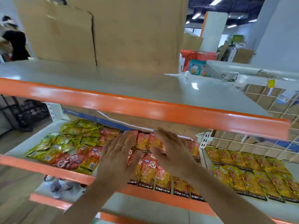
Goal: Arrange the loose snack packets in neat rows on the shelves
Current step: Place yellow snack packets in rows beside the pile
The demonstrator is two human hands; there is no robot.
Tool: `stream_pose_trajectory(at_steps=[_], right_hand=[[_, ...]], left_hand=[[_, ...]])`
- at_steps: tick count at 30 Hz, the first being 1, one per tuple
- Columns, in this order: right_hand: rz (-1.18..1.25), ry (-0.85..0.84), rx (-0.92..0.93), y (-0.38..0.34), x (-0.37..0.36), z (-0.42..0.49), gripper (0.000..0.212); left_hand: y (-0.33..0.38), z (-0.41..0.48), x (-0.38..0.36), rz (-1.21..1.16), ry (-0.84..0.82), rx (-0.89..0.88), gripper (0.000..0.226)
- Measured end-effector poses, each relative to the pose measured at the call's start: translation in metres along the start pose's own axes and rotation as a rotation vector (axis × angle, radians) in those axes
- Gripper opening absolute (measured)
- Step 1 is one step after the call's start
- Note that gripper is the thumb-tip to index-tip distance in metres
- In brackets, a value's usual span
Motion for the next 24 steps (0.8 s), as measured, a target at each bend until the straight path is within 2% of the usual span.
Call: stream_pose_trajectory(at_steps=[3, 10, 14, 18, 24], right_hand=[[0.013, 0.017, 0.018, -0.039, -0.004, 0.004, 0.073], [0.007, 0.026, 0.099, -0.120, -0.029, 0.010, 0.055], [-0.024, -0.029, 0.114, -0.149, -0.045, 0.019, 0.063], [-0.012, -0.054, 0.156, -0.179, -0.057, 0.031, 0.060], [-0.037, -0.080, 0.240, -0.207, -0.077, 0.062, 0.061]], left_hand=[[-0.030, -0.016, 0.020, 0.013, -0.038, 0.072, 0.068], [-0.094, -0.063, 0.074, 0.054, 0.015, 0.130, 0.060], [-0.132, -0.089, 0.100, 0.087, 0.037, 0.176, 0.060], [-0.162, -0.103, 0.115, 0.101, 0.043, 0.241, 0.064], [-0.186, -0.105, 0.121, 0.068, 0.095, 0.277, 0.048]])
Point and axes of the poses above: each hand's wrist, its own z-axis towards the middle knuckle, its own x-axis out of the back of the hand, y = z × x, the point moved 6 cm from there along z, towards the middle knuckle, and after that the axes turned 11 degrees about -z, right-handed, at the moved point
